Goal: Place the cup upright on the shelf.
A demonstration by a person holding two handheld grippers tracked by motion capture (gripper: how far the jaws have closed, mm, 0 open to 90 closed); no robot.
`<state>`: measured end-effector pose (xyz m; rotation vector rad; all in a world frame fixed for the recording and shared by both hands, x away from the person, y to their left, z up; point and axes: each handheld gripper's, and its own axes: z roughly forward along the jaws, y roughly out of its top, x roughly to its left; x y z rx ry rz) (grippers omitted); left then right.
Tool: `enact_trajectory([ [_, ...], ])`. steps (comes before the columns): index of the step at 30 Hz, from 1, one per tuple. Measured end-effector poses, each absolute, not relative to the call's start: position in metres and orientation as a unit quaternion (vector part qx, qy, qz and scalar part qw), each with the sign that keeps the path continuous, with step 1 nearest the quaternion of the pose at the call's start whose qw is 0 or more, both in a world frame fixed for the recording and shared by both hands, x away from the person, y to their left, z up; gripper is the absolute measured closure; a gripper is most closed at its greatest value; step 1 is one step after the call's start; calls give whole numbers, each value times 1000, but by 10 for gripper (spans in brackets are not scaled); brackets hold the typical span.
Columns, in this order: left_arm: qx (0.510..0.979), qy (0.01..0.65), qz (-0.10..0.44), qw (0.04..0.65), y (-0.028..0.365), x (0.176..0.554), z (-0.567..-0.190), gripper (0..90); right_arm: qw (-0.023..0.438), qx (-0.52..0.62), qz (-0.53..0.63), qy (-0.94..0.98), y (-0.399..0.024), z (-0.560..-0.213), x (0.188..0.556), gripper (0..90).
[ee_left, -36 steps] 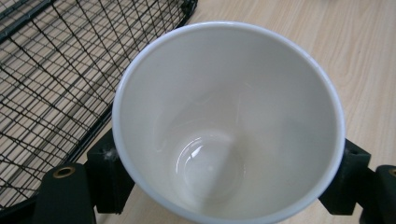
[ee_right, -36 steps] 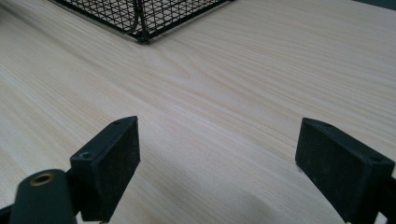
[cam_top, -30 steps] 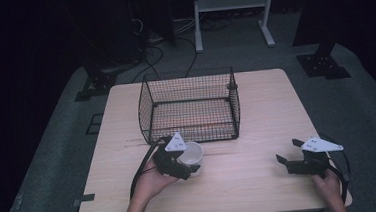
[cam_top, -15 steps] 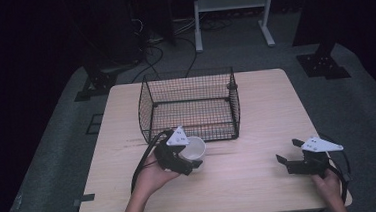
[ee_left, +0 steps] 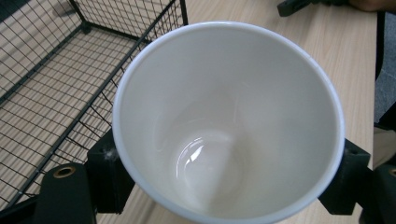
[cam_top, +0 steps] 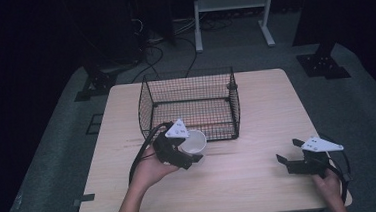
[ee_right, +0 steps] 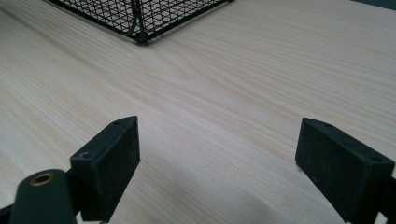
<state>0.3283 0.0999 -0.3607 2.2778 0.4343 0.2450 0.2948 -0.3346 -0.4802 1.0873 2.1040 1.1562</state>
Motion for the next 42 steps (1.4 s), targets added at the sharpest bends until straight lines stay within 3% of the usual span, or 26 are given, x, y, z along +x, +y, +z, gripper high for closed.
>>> enact_trajectory([
  [27, 907, 164, 103, 374, 92, 367, -307, 211, 253, 399, 426, 772, -335, -480, 294, 131],
  [42, 900, 184, 112, 378, 102, 395, -298, 213, 256, 398, 426, 771, -335, -480, 294, 131],
])
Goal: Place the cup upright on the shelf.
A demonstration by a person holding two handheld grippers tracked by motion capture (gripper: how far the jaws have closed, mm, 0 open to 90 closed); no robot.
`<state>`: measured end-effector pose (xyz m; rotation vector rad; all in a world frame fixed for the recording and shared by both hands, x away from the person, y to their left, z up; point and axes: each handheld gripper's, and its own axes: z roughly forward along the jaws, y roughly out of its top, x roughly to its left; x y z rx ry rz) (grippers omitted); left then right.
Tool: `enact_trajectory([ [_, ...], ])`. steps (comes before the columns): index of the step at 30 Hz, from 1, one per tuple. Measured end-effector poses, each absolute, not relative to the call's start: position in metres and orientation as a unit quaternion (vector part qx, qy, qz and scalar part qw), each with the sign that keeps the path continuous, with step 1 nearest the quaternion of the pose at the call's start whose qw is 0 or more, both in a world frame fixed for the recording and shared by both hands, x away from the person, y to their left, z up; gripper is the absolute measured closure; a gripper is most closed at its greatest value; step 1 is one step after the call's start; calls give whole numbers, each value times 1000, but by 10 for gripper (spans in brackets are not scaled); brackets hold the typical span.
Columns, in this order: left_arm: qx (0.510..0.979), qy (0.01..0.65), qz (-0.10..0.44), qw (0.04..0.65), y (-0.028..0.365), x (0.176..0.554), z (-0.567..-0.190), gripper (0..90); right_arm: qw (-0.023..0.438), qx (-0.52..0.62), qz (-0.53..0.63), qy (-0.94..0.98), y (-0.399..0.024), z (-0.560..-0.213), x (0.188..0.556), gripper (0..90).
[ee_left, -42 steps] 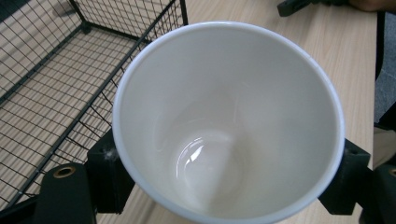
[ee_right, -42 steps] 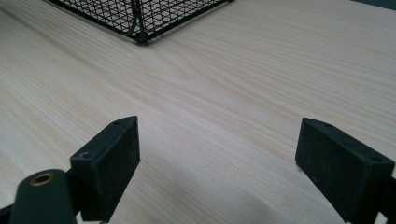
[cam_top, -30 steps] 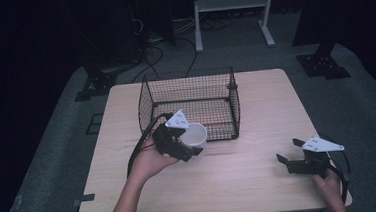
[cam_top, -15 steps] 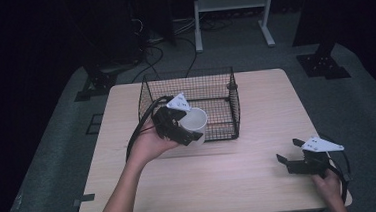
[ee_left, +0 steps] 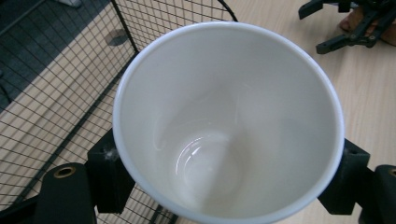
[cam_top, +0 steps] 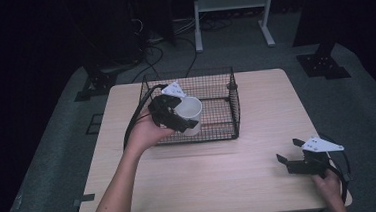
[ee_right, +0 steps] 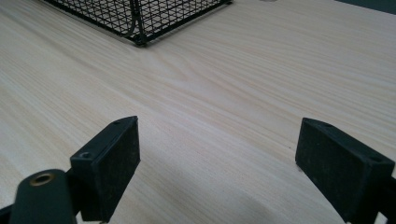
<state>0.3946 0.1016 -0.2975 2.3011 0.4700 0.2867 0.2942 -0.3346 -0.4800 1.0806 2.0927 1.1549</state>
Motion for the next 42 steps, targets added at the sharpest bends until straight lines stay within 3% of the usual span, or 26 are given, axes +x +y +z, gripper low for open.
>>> enact_trajectory([
  [19, 901, 202, 123, 363, 97, 436, -300, 214, 256, 399, 429, 769, -336, -480, 294, 131],
  [42, 901, 252, 97, 340, 97, 486, -340, 214, 257, 397, 431, 768, -336, -480, 294, 131],
])
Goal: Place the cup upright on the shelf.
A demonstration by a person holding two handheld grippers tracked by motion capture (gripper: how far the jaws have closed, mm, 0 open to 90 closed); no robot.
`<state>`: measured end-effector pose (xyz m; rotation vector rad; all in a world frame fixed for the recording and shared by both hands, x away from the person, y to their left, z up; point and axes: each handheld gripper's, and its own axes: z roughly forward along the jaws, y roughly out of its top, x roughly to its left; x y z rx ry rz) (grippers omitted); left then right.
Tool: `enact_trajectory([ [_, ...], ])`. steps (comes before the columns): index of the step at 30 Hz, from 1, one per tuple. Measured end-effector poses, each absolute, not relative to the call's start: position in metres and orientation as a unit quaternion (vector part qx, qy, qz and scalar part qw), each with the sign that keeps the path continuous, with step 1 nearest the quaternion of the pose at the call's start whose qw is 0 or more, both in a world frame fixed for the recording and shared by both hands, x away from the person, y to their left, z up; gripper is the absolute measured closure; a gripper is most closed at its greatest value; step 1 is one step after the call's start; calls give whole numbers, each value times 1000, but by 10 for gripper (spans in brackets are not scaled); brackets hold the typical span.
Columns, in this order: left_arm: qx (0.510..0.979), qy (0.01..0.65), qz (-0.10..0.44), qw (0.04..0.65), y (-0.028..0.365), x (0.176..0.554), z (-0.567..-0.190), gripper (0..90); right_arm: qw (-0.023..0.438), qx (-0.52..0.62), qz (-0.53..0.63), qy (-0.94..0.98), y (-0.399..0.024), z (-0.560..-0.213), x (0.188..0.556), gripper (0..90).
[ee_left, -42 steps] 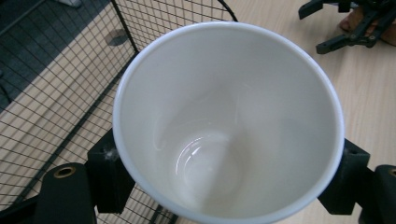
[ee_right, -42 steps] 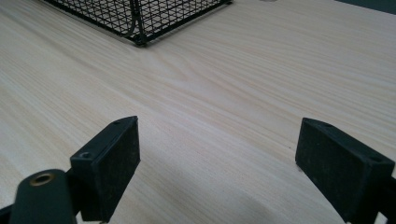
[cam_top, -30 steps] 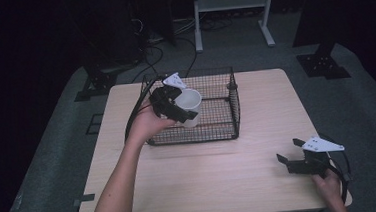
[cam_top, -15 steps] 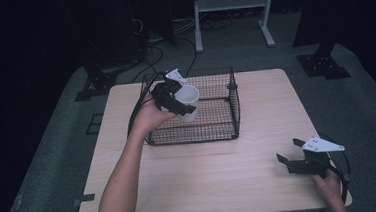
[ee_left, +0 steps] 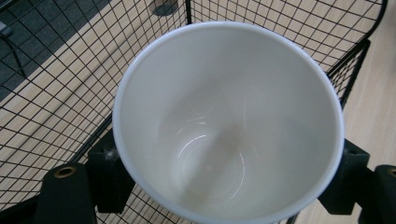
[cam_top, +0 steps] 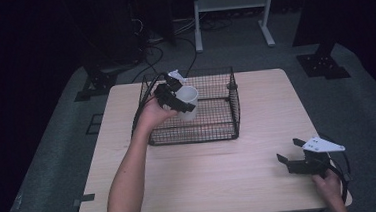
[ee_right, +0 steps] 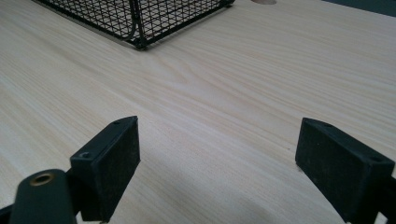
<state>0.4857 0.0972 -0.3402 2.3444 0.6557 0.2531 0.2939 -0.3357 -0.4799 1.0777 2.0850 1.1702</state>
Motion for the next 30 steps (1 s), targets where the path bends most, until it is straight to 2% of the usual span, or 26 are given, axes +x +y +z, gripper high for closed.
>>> enact_trajectory([
  [30, 911, 252, 55, 320, 71, 513, -382, 213, 259, 395, 431, 769, -335, -480, 293, 131],
])
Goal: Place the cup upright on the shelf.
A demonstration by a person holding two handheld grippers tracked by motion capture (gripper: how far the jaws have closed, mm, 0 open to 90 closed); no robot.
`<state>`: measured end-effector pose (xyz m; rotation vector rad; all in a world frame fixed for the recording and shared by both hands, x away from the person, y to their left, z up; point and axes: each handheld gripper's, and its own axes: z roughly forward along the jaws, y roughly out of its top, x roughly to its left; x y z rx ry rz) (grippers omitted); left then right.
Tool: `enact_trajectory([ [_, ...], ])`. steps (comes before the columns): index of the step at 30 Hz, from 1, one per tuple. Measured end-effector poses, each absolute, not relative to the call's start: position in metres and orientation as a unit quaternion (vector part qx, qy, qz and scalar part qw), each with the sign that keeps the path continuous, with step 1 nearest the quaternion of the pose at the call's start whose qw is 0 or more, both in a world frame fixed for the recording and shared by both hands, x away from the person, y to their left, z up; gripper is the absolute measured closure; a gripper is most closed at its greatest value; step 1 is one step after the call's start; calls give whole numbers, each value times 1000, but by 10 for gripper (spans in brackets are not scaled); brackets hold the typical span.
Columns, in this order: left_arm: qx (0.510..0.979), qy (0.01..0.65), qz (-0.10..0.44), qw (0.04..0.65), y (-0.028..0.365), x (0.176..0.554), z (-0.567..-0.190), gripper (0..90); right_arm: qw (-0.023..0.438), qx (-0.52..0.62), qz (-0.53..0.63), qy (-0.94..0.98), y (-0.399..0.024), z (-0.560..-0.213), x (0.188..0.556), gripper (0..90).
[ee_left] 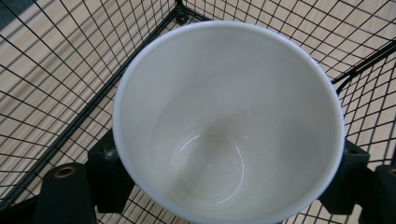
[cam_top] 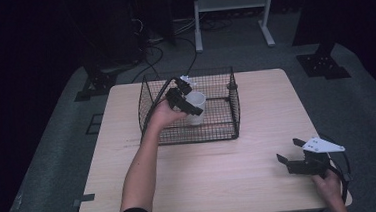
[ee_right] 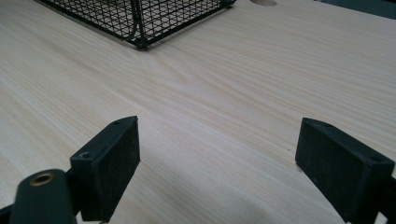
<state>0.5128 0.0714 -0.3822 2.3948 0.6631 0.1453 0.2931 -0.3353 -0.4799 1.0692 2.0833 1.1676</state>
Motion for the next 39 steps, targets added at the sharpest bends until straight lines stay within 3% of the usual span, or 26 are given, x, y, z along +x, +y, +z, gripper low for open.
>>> enact_trajectory([
  [12, 912, 257, 33, 319, 64, 522, -397, 212, 257, 396, 433, 768, -336, -480, 293, 131],
  [39, 921, 249, 49, 295, 63, 517, -403, 190, 258, 392, 432, 770, -335, -480, 293, 131],
])
